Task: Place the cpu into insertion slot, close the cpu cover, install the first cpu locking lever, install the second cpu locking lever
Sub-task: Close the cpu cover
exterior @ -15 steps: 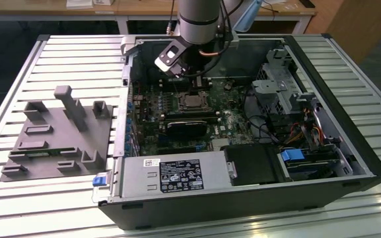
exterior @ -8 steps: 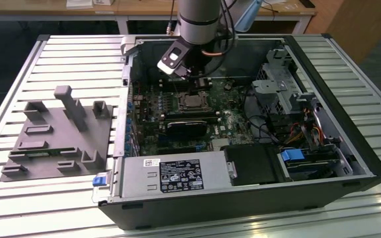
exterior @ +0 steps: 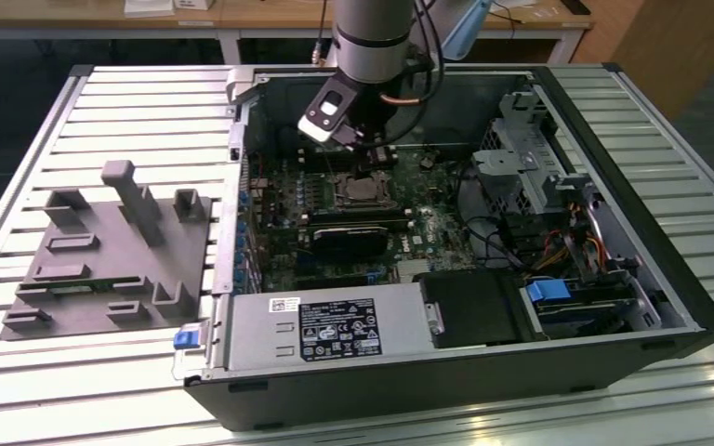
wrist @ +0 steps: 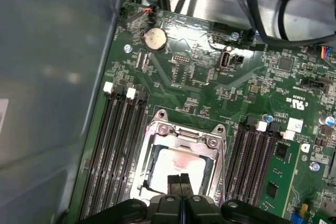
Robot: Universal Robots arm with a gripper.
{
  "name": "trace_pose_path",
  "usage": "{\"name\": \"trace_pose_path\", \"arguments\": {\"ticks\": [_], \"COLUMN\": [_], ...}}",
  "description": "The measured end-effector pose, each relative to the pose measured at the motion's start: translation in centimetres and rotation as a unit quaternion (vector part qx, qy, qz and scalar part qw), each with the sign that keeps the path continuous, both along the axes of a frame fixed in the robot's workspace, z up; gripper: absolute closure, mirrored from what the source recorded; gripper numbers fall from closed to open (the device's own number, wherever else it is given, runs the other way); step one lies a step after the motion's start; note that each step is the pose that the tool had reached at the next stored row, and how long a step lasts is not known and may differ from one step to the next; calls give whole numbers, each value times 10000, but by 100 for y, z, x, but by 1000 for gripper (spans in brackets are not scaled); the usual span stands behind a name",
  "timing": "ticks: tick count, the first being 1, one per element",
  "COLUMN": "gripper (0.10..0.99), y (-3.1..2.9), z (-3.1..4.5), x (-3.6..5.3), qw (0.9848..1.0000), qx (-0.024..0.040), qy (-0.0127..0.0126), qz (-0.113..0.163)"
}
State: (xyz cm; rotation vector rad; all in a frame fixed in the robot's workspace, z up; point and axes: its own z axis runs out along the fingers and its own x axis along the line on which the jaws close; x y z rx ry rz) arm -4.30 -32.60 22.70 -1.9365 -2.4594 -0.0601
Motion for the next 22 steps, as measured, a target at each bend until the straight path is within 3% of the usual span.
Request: {"name": "trace_pose_path", "arguments": {"ticks": [5, 12, 16, 22], "gripper": [980, 980, 980, 980], "y": [0, 0, 0, 0], "z": [0, -2, -3, -5], "x": [-1, 6, 6, 6], "qw": [9993, 9962, 9924, 9841], "qx": [-1, -1, 0, 0], "qy": [0, 1, 0, 0], "qz": [371, 875, 1232, 1774]}}
